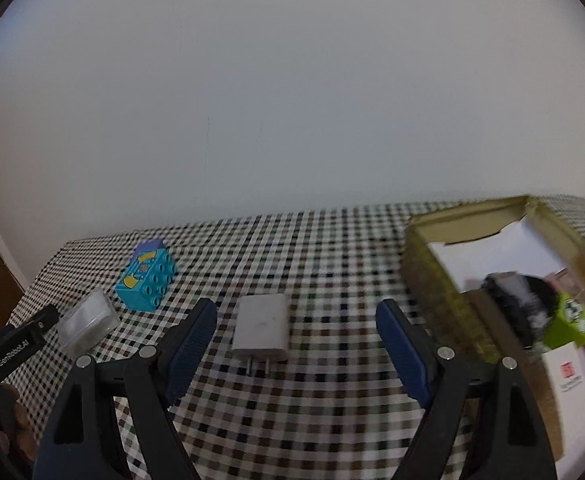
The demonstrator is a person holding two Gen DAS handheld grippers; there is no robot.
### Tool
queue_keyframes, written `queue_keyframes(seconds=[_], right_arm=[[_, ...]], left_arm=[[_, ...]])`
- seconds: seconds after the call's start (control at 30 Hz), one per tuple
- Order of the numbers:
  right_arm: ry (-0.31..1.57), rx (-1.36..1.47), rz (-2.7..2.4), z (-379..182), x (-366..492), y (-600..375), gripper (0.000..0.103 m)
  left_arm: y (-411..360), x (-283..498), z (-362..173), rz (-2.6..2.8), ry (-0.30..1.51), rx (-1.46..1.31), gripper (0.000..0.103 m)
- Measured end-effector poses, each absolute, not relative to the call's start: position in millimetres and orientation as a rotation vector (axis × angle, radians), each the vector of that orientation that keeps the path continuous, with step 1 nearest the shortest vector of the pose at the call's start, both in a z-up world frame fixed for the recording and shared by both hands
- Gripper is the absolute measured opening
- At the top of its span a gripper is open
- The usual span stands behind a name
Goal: Organize rigid objects
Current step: 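Move both tools back over the table toward the white case and charger, then grasp the white charger with the right tool while the left grasps the white case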
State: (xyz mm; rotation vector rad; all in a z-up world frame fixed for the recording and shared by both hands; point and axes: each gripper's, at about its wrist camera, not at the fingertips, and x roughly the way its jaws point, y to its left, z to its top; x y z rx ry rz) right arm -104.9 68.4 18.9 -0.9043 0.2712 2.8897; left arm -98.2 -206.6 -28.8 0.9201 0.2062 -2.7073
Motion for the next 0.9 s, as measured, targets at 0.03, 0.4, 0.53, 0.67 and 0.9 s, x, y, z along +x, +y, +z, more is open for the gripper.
queue_keyframes(seconds=[0.03, 0.4, 0.53, 0.67, 0.9], right_arm=[[0.276, -0.927, 2.888, 17, -109, 67, 0.084], [0.133, -1.181, 2.797, 0, -139, 37, 0.083], [0.128, -1.262, 2.754, -8, -144, 36, 0.08], [0.167, -1.295, 2.752, -11, -142, 39, 0.076], [0.05, -1.318, 2.781, -10, -131, 25, 0.057]], left_arm=[[-210, -99, -28, -2.699, 0.198, 0.911, 0.101], [-230, -105, -29, -2.737, 0.266, 0.948, 0.101], [-203, -114, -35, -2.823, 0.094, 1.034, 0.102], [-182, -121, -40, -2.866, -0.069, 1.114, 0.102], [-182, -125, -50, -2.84, -0.085, 1.256, 0.102]])
